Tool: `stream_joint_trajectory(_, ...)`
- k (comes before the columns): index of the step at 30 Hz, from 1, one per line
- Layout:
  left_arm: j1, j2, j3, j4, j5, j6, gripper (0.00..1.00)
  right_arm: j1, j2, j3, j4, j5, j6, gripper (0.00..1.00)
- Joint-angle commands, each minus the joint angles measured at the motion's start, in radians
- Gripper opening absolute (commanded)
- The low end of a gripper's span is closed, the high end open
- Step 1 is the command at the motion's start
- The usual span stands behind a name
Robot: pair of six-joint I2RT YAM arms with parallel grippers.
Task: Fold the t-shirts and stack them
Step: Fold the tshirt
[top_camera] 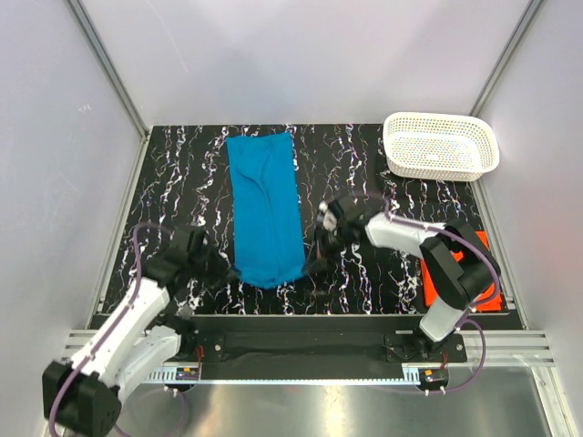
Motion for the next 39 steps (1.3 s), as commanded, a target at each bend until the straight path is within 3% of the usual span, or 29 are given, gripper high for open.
stream_joint_trajectory(1,0.009,0.143,0.177,0.034,-0.072,0.087,0.00,-0.104,-0.002,0.238,-0.128,0.040,-0.098,0.00)
stream_joint_trajectory(5,0.102,0.349,0.355,0.035,-0.112,0.190,0.00,-0.174,0.167,0.480,-0.226,-0.013,-0.136,0.00)
stream_joint_trajectory(10,0.246,0.649,0.573,0.089,-0.064,0.288,0.00,-0.225,0.404,0.827,-0.367,-0.025,-0.190,0.00)
stream_joint_trajectory(19,0.314,1.018,0.858,0.129,0.088,0.380,0.00,-0.263,0.678,1.260,-0.495,-0.059,-0.190,0.00)
stream_joint_trajectory(29,0.329,1.190,1.033,0.141,0.184,0.380,0.00,-0.288,0.802,1.431,-0.535,-0.068,-0.162,0.00)
stream_joint_trajectory(39,0.339,1.280,1.090,0.141,0.211,0.371,0.01,-0.318,0.914,1.540,-0.543,-0.089,-0.142,0.02)
